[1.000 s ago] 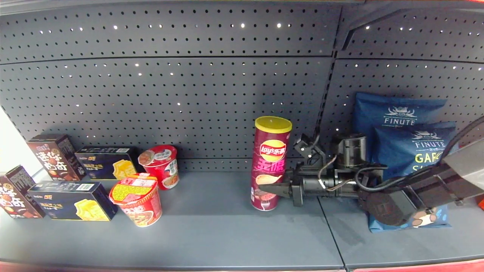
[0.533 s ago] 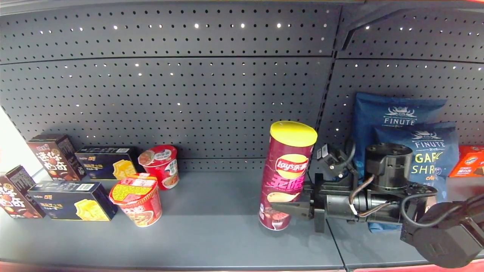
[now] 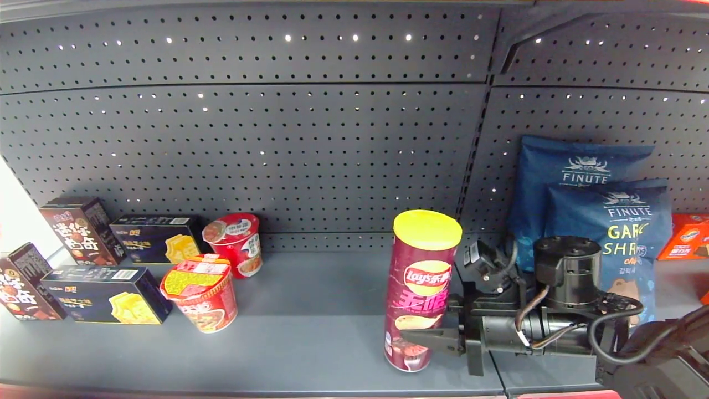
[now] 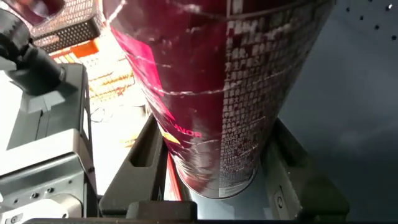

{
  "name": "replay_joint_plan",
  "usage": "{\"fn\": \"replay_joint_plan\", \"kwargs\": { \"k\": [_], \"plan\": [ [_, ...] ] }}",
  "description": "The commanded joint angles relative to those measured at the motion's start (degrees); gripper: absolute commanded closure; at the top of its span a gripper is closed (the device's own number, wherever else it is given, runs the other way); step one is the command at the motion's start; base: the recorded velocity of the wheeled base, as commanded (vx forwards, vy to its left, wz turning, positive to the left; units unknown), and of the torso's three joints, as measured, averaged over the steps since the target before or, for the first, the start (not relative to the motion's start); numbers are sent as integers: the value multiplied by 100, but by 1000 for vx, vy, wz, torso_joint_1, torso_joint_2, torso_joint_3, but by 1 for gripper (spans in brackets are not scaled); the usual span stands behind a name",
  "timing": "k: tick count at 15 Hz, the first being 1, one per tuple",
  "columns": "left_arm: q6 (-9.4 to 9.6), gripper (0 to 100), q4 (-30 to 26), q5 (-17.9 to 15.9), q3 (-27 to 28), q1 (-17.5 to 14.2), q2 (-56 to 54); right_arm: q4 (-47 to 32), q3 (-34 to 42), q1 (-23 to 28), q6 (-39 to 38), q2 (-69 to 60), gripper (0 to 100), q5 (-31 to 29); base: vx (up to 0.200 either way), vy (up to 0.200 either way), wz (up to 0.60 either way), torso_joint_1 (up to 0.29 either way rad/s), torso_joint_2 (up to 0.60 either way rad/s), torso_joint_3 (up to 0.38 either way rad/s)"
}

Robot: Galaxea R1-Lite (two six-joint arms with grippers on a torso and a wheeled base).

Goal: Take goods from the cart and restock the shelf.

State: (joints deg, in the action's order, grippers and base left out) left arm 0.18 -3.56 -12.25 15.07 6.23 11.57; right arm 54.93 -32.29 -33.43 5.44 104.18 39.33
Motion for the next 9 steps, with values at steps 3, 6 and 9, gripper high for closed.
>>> {"fn": "replay_joint_plan", "kwargs": {
  "k": [3,6,9],
  "plan": [
    [-1,100,-4,21,14,-16,30,0,21,-6,28,305,100,5,0,0,0,0,0,0],
    [-1,100,-4,12,14,-16,30,9,56,-15,45,384,100,14,0,0,0,0,0,0],
    [-1,100,-4,21,-13,-16,30,0,48,-76,177,516,100,14,0,0,0,0,0,0]
  ]
}}
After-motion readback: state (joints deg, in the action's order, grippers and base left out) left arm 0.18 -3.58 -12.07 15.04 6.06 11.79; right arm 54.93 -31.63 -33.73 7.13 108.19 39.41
